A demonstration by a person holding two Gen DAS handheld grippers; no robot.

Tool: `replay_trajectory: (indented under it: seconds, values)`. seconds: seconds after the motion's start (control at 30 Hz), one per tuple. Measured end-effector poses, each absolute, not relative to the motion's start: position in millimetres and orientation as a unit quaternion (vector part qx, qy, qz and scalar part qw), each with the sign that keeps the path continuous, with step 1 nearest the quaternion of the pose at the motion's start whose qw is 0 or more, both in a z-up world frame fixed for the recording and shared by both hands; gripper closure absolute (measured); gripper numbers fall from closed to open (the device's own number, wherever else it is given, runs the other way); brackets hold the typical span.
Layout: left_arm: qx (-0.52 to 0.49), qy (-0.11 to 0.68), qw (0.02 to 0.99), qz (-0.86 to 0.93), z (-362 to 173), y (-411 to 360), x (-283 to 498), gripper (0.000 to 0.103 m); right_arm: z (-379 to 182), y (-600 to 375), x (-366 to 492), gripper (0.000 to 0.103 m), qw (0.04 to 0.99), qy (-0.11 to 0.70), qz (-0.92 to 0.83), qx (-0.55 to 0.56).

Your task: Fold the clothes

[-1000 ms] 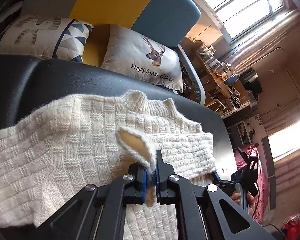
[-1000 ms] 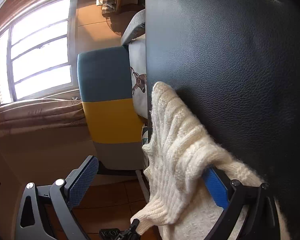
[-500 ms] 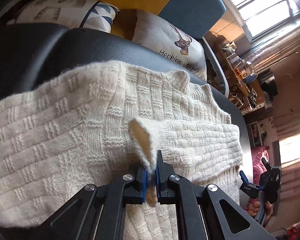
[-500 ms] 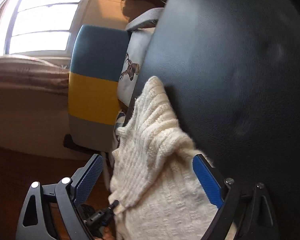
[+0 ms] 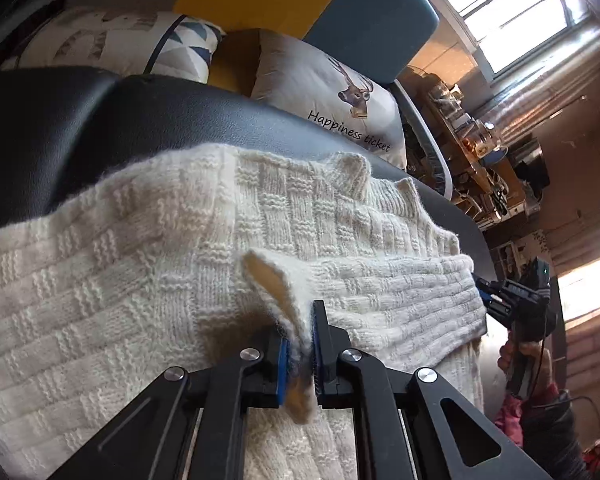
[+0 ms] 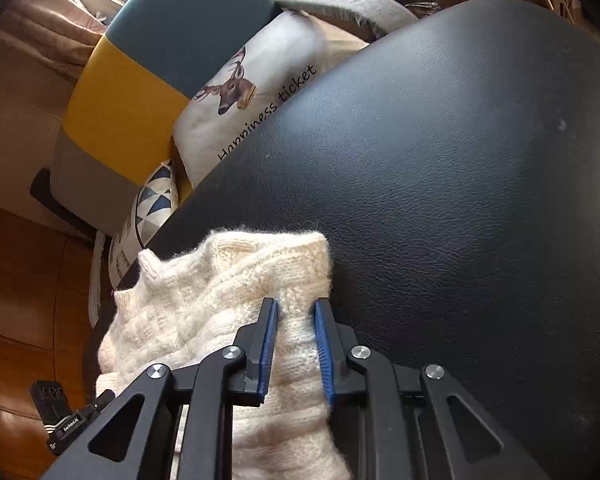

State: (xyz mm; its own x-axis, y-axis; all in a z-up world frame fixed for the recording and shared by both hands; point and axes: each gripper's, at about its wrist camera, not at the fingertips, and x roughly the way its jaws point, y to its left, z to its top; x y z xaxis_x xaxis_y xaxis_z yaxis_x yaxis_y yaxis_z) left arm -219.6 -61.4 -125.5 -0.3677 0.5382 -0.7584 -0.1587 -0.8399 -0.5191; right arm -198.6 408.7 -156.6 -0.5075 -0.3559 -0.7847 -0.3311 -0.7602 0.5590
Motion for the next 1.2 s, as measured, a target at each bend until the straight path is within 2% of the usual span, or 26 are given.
replay_trajectory:
  seconds: [0.07, 0.17, 0.23, 0.33, 0.4, 0.5, 0.53, 0.57, 0.7, 0.77, 0.8, 0.87, 1.1, 1.2]
  values:
    - [-0.491, -0.164, 0.221, 0.827, -112, -58, -217, 0.095, -141, 401, -197, 0.093, 0.016, -0.314, -0.818, 0.482]
    - [-0.435, -0.177, 0.246, 0.848, -83, -64, -207, 0.095, -110, 388, -193, 0.093, 0.03, -0.259, -0.855, 0.448]
    - [-0.428, -0.154, 0.23, 0.86, -81, -62, -207, 0.095, -111, 381, -195, 0.093, 0.004, -0.208, -0.862, 0.463]
    - [-0.458, -0.126, 0.195, 0.858, -100, -58, -216, 0.095, -134, 376, -200, 0.093, -0.043, -0.154, -0.852, 0.499]
    - [-0.484, -0.089, 0.173, 0.853, -121, -51, -222, 0.095, -143, 377, -198, 0.093, -0.057, -0.153, -0.85, 0.501]
    - [-0.492, -0.071, 0.164, 0.852, -132, -48, -221, 0.095, -140, 392, -190, 0.088, -0.045, -0.221, -0.848, 0.48]
    - [-0.491, -0.071, 0.164, 0.853, -133, -47, -221, 0.095, -135, 402, -184, 0.086, -0.034, -0.262, -0.845, 0.466]
    - [-0.49, -0.083, 0.168, 0.851, -130, -49, -221, 0.095, -132, 409, -177, 0.078, -0.018, -0.303, -0.839, 0.452]
    - [-0.493, -0.109, 0.173, 0.846, -124, -55, -227, 0.095, -135, 425, -134, 0.068, 0.061, -0.474, -0.783, 0.397]
    - [-0.5, -0.117, 0.169, 0.841, -127, -56, -230, 0.095, -141, 421, -113, 0.049, 0.079, -0.534, -0.747, 0.387]
    - [-0.503, -0.124, 0.168, 0.838, -129, -57, -230, 0.095, -145, 416, -102, 0.042, 0.085, -0.556, -0.734, 0.381]
    - [-0.506, -0.134, 0.167, 0.835, -133, -59, -230, 0.095, -152, 402, -93, 0.011, 0.087, -0.582, -0.716, 0.375]
    - [-0.51, -0.15, 0.167, 0.831, -136, -61, -229, 0.095, -169, 363, -109, 0.009, 0.034, -0.626, -0.703, 0.336]
    - [-0.51, -0.142, 0.165, 0.832, -137, -60, -228, 0.095, -161, 363, -105, 0.009, -0.015, -0.629, -0.733, 0.258]
